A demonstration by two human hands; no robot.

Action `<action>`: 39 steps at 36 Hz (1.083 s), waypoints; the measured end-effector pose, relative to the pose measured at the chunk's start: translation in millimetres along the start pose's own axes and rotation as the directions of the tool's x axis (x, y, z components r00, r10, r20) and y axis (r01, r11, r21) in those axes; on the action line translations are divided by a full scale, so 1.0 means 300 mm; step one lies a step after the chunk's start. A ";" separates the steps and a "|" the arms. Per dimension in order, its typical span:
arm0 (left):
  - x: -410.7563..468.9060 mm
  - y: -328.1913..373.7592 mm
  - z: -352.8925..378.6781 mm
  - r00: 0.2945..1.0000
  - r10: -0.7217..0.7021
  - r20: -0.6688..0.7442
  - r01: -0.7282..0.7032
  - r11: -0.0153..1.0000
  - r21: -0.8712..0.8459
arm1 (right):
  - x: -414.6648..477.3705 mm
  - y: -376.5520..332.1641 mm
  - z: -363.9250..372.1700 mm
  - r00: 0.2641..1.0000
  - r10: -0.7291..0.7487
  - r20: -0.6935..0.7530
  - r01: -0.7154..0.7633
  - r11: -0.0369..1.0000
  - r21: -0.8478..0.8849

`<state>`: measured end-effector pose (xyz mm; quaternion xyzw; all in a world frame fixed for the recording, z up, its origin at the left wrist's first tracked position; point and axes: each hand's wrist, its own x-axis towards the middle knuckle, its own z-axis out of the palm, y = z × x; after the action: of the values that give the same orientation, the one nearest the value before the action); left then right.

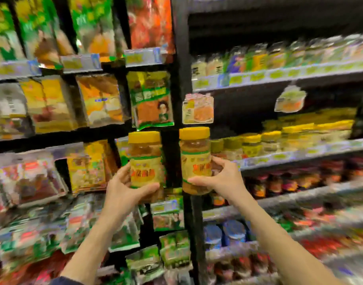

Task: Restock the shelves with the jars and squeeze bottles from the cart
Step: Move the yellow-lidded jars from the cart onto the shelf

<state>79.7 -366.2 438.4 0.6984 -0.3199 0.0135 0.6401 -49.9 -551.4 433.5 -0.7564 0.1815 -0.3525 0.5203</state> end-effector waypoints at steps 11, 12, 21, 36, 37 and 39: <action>-0.077 0.220 0.855 0.917 0.168 0.361 -0.092 0.972 -0.218 | -0.189 0.114 -0.854 0.894 -0.004 -0.449 -0.088 0.979 -0.182; -0.094 0.246 0.934 0.908 0.176 0.379 -0.090 0.968 -0.236 | -0.213 0.117 -0.930 0.886 -0.019 -0.464 -0.086 0.975 -0.204; -0.237 0.459 1.543 0.835 0.267 0.482 -0.082 0.925 -0.371 | -0.357 0.139 -1.528 0.801 -0.145 -0.581 -0.070 0.941 -0.332; -0.162 0.562 2.187 0.792 0.324 0.517 -0.097 0.903 -0.418 | -0.183 0.333 -2.043 0.760 -0.187 -0.622 -0.078 0.924 -0.374; -0.149 0.561 2.212 0.794 0.327 0.513 -0.104 0.904 -0.415 | -0.166 0.348 -2.062 0.763 -0.189 -0.618 -0.074 0.924 -0.374; -0.115 0.552 2.276 0.794 0.332 0.509 -0.119 0.906 -0.406 | -0.113 0.387 -2.106 0.765 -0.187 -0.616 -0.070 0.927 -0.369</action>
<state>-291.3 -963.9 447.1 0.4998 -0.5746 -0.1748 0.6240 -518.7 -991.6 448.4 -0.6798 0.3869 -0.5648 0.2630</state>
